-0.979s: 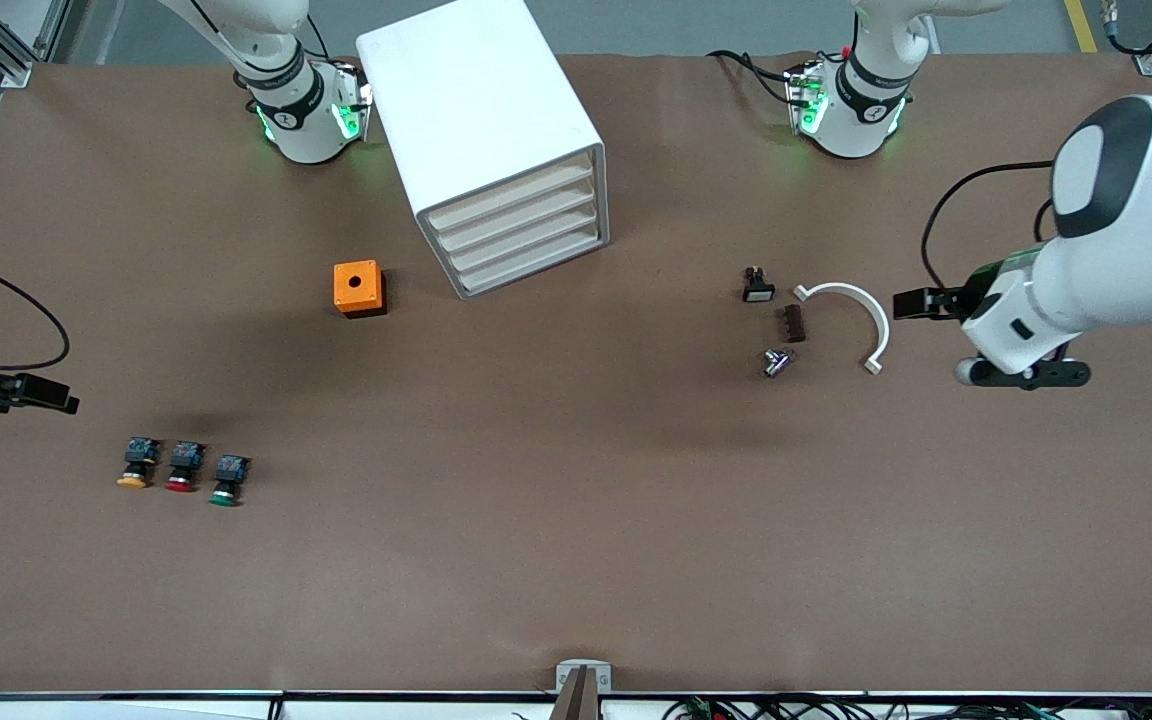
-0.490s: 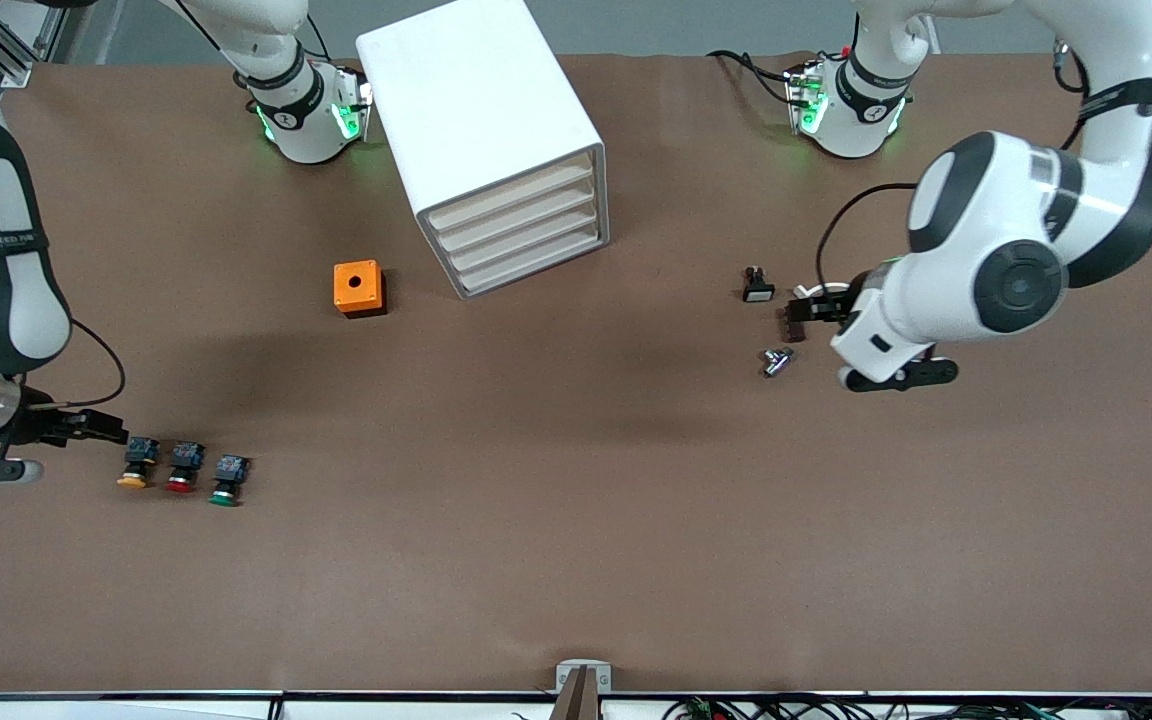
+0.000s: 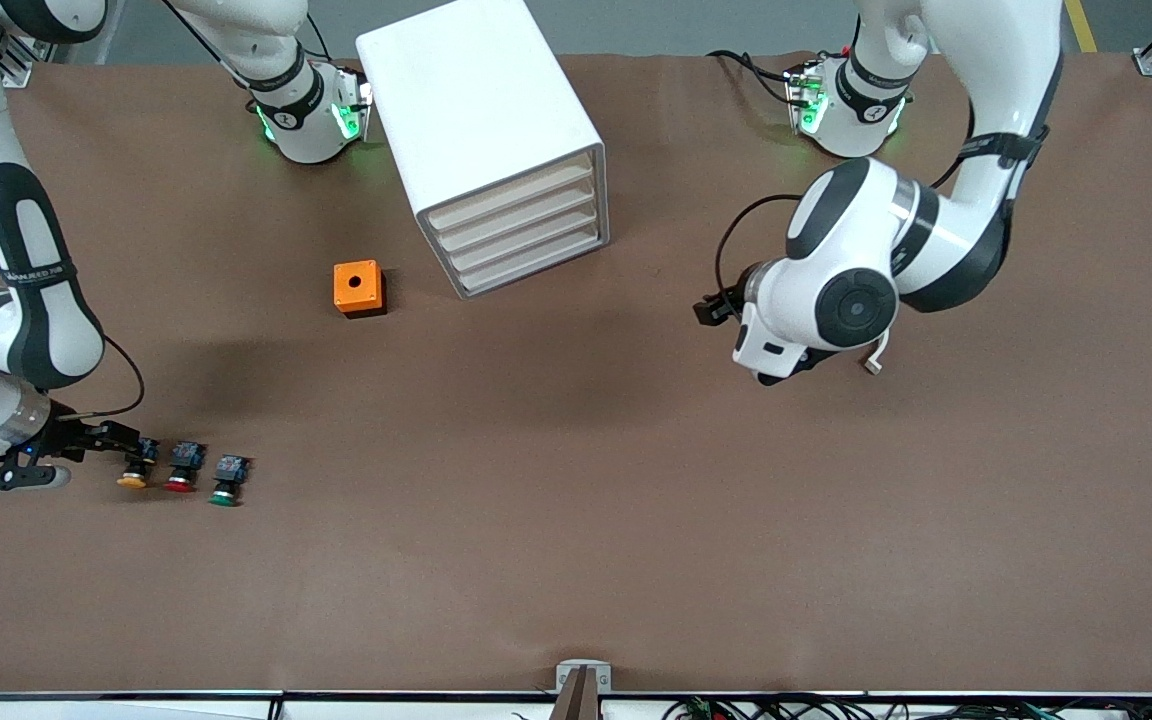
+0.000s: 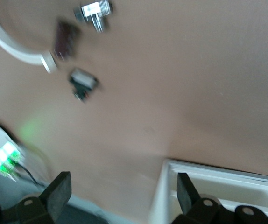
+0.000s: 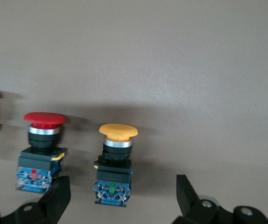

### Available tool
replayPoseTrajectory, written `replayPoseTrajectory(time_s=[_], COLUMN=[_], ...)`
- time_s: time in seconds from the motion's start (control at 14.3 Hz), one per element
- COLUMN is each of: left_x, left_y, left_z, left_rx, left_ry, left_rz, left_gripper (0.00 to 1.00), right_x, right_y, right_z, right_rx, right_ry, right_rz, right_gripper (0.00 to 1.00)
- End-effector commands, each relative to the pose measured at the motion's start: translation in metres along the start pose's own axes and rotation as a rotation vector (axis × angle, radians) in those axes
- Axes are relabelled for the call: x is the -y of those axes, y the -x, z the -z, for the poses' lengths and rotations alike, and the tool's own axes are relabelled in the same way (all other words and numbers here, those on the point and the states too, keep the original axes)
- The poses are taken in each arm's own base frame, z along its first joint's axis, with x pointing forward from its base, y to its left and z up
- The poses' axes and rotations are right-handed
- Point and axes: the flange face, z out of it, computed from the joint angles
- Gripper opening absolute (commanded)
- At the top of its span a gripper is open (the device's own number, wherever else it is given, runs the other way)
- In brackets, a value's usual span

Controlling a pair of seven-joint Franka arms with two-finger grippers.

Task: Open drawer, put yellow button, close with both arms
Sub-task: 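Grasp the yellow button with the right gripper while the left gripper reaches the drawer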

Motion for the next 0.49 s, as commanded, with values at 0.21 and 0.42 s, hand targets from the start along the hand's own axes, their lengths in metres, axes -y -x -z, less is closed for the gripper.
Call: replayPoseTrajectory(time_s=[0.21, 0.42], left_x=[-0.045, -0.066], left_y=[-0.005, -0.011], left_z=[-0.032, -0.052], left_rx=[0.333, 0.476], left_ry=[0.032, -0.028], left_rz=[0.413, 0.632], left_gripper=[1.0, 1.0], right_x=[0.007, 0.008], right_y=[0.019, 0.021], right_z=[-0.026, -0.03], right_rx=[-0.031, -0.015], right_ry=[-0.003, -0.01], right_rz=[-0.043, -0.047], right_gripper=[1.0, 0.58])
